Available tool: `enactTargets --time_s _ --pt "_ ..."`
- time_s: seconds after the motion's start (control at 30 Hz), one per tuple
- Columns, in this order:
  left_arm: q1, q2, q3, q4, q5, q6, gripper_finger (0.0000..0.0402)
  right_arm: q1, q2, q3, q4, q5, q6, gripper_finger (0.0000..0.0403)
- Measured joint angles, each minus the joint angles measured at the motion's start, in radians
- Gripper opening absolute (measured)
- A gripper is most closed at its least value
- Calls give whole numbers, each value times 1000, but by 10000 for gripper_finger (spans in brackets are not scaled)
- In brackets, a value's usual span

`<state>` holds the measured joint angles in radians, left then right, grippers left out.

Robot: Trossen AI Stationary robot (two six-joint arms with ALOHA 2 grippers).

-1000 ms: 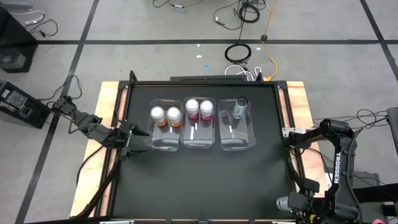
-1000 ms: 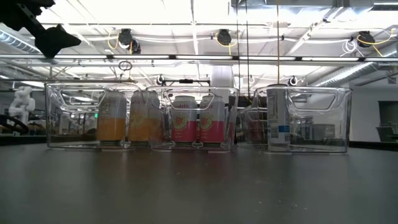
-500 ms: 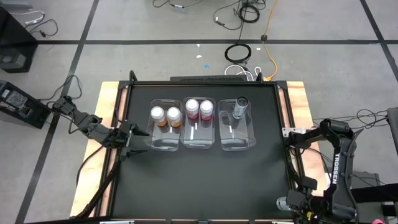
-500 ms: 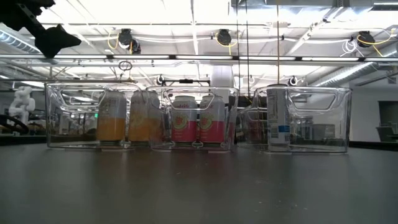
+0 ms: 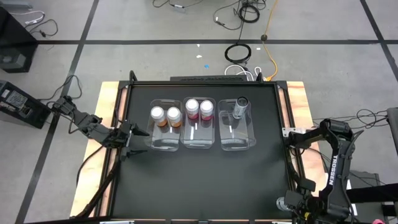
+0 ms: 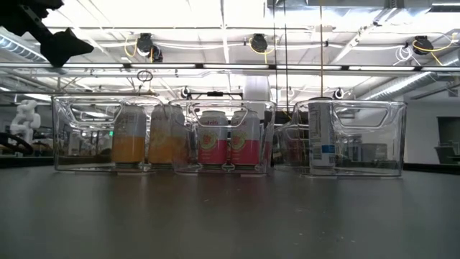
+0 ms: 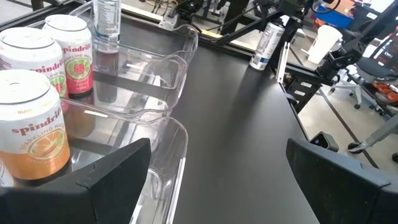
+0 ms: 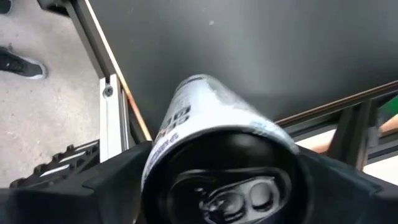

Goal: Sort soda cans
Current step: Put the white-blue soda can into the right transparent bin

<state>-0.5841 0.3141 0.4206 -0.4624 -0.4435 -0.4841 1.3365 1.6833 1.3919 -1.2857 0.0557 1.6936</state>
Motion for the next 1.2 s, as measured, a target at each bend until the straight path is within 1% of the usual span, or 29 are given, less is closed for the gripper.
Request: enactTargets --time_s 0.07,0.27,0.57,0.8,0.97,1.1,1.2 --pt "0 0 0 0 0 0 383 0 0 -5 17 -6 1 328" --pt "0 0 0 -6 0 19 383 -9 0 -5 28 -5 24 237" --pt "0 0 0 -32 0 26 383 -61 -16 -4 25 -10 37 235" --pt "0 1 0 -62 -10 28 383 -138 -73 64 -101 -3 84 235" --pt "0 1 0 -74 -14 28 383 -217 -114 139 -208 16 78 235" --pt "0 1 0 -88 -16 28 383 -301 -127 224 -287 75 62 235" --pt "0 1 0 -113 -29 29 383 -385 -132 274 -282 122 -15 235"
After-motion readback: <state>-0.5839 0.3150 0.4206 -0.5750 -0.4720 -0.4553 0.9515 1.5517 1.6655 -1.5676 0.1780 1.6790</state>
